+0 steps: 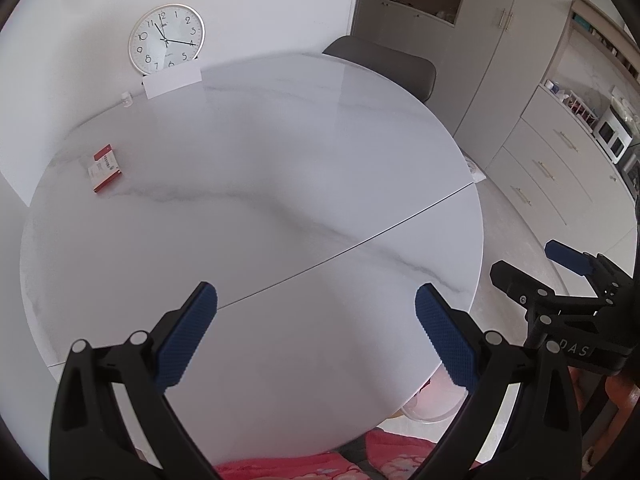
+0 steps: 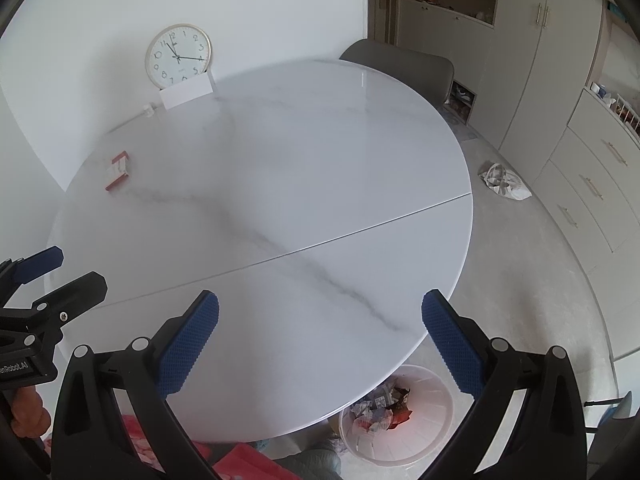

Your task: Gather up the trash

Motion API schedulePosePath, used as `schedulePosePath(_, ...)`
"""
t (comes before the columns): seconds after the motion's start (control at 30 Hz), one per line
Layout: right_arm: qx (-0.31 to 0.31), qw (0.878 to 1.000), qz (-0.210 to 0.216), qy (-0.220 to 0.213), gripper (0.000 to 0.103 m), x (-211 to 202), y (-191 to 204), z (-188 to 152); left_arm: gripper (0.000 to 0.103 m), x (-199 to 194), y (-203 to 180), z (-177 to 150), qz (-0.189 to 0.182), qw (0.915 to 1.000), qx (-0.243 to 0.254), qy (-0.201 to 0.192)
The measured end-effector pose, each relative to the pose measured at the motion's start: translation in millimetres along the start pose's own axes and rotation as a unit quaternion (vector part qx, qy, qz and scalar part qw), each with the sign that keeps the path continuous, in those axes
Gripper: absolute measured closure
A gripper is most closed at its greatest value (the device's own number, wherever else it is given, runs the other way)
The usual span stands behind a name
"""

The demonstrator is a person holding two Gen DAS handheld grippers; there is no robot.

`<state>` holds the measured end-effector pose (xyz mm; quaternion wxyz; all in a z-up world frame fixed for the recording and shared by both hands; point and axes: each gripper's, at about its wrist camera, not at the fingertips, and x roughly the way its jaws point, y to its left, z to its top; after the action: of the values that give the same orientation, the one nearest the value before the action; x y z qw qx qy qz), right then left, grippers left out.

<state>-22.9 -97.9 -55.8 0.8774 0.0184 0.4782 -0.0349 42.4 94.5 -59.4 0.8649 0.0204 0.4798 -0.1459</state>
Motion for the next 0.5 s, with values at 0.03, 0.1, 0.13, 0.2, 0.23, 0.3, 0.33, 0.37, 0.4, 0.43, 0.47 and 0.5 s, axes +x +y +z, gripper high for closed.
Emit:
schedulePosePath(0.03,0.001,1.0,-0.001,0.0,0.002,-0.2,0.0,0.0,0.008,0.2,0.4,0.6,-0.001,1.0,0.001,0.0)
schedulePosePath(0.1,0.002,1.0,-0.003,0.0,0.002,-0.7,-1.1,-0.6,0.008,-0.4,0.3,0.8,-0.001,1.0,0.002,-0.002)
schedulePosePath(0.13,0.003,1.0,-0.003,0.0,0.002,-0.9,-1.3,-0.6,0.008,-0.8,-0.2,0.6,0.0,1.0,0.004,-0.003)
schedulePosePath(0.2,0.004,1.0,-0.004,0.0,0.002,-1.0,-1.5,-0.3,0.008,-1.8,-1.4,0.1,0.001,1.0,0.005,-0.004)
schedulePosePath(0.23,0.004,1.0,-0.004,-0.001,0.002,-1.1,-1.5,-0.3,0.008,-2.1,-1.9,0.0,0.001,1.0,0.006,-0.003)
schedulePosePath(0.3,0.004,1.0,-0.004,-0.001,0.002,-1.4,-2.0,-0.3,0.008,-3.0,-3.4,-1.1,0.001,1.0,0.008,-0.004)
schedulePosePath(0.33,0.004,1.0,-0.004,-0.001,0.002,-1.4,-2.2,-0.3,0.008,-3.1,-3.7,-1.0,0.002,1.0,0.008,-0.004)
schedulePosePath(0.37,0.003,1.0,-0.003,-0.001,0.002,-1.3,-2.4,-0.3,0.008,-3.3,-3.7,-1.0,0.002,1.0,0.008,-0.004)
schedulePosePath(0.4,0.004,1.0,-0.004,-0.001,0.002,-1.3,-2.3,-0.5,0.008,-3.6,-4.2,-1.4,0.002,1.0,0.008,-0.005)
schedulePosePath(0.43,0.004,1.0,-0.004,0.0,0.002,-1.3,-2.3,-0.5,0.008,-4.1,-5.3,-2.4,0.002,1.0,0.008,-0.004)
schedulePosePath(0.47,0.004,1.0,-0.004,0.0,0.002,-1.1,-2.5,-0.4,0.008,-4.0,-5.6,-2.5,0.002,0.9999,0.009,-0.004)
schedulePosePath(0.5,0.004,1.0,-0.004,0.0,0.002,-1.2,-3.0,-0.8,0.008,-4.0,-5.7,-2.5,0.003,0.9999,0.009,-0.004)
